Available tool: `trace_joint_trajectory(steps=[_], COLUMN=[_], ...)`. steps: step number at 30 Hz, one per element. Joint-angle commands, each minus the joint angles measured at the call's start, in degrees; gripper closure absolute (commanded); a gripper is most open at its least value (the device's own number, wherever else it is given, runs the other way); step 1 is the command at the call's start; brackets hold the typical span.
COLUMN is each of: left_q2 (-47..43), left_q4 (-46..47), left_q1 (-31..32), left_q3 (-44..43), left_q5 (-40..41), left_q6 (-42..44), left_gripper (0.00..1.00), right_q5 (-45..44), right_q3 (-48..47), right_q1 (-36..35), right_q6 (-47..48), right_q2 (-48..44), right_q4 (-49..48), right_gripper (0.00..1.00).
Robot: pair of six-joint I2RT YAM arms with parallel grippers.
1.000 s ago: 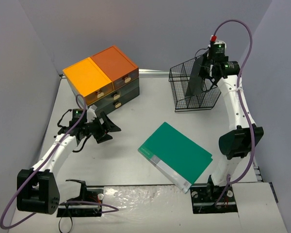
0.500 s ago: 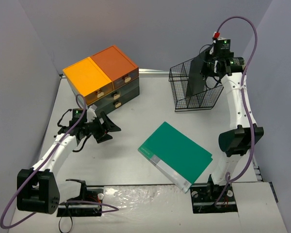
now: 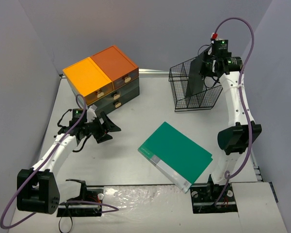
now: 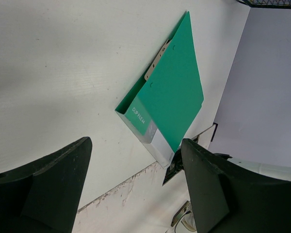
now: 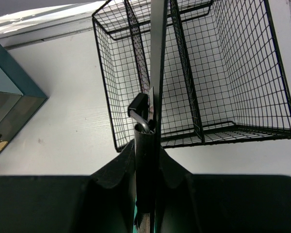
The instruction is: Organize the desk
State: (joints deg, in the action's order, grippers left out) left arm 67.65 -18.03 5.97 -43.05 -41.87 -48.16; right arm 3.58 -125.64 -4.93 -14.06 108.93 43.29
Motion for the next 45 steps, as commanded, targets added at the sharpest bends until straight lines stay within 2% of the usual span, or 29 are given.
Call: trace_joint_trajectory(steps=[1, 8, 10, 12, 15, 25, 35, 39, 42, 45], left_q2=[-1.03, -1.09, -1.24, -1.28, -1.12, -1.29, -1.03, -1.12, -1.12, -0.99], left_q4=[0.54, 0.45, 0.51, 0.55, 0.71, 1.02, 1.94, 1.86, 1.9, 2.23], left_q1=[-0.17, -0.17, -0.17, -0.08, -0.08, -0.16, -0.08, -0.08, -0.08, -0.08], left_q3=[-3.36, -3.12, -3.1, -3.0, -2.92, -2.63, -2.3, -2.3, -2.13, -1.84], left_q5=[-0.14, -0.08, -0.06, -0.06, -0.06, -0.3, -0.32, -0.32, -0.41, -0.41], left_q6=[0.36, 0.26, 0.26, 0.34, 0.25, 0.0, -0.27, -0.18, -0.18, -0.26], left_gripper=[0.29, 0.3, 0.3, 0.3, 0.3, 0.3, 0.3, 0.3, 0.3, 0.3], right_q5=[0.73, -0.95, -2.47, -3.69, -6.41, -10.18, -18.7, -20.3, -25.2, -27.06], right_q3=[-1.45, -1.94, -0.83, 0.99, 4.22, 11.8, 17.74, 23.12, 28.43, 37.31], right_q1=[-0.26, -0.34, -0.85, -1.4, -2.28, -4.66, -8.35, -9.94, -11.94, -13.0], right_q6=[-0.78, -0.71, -0.4, -0.03, 0.61, 1.47, 0.33, -2.2, -5.2, -9.4], right_q2=[1.7, 2.92, 1.81, 0.16, -3.84, -10.93, -18.78, -22.48, -25.39, -29.75], right_q4=[-0.02, -0.35, -1.09, -2.74, -6.57, -12.1, -16.04, -16.3, -16.44, -19.34], right_gripper=[1.0, 0.99, 0.83, 0.54, 0.34, 0.29, 0.27, 0.27, 0.27, 0.33])
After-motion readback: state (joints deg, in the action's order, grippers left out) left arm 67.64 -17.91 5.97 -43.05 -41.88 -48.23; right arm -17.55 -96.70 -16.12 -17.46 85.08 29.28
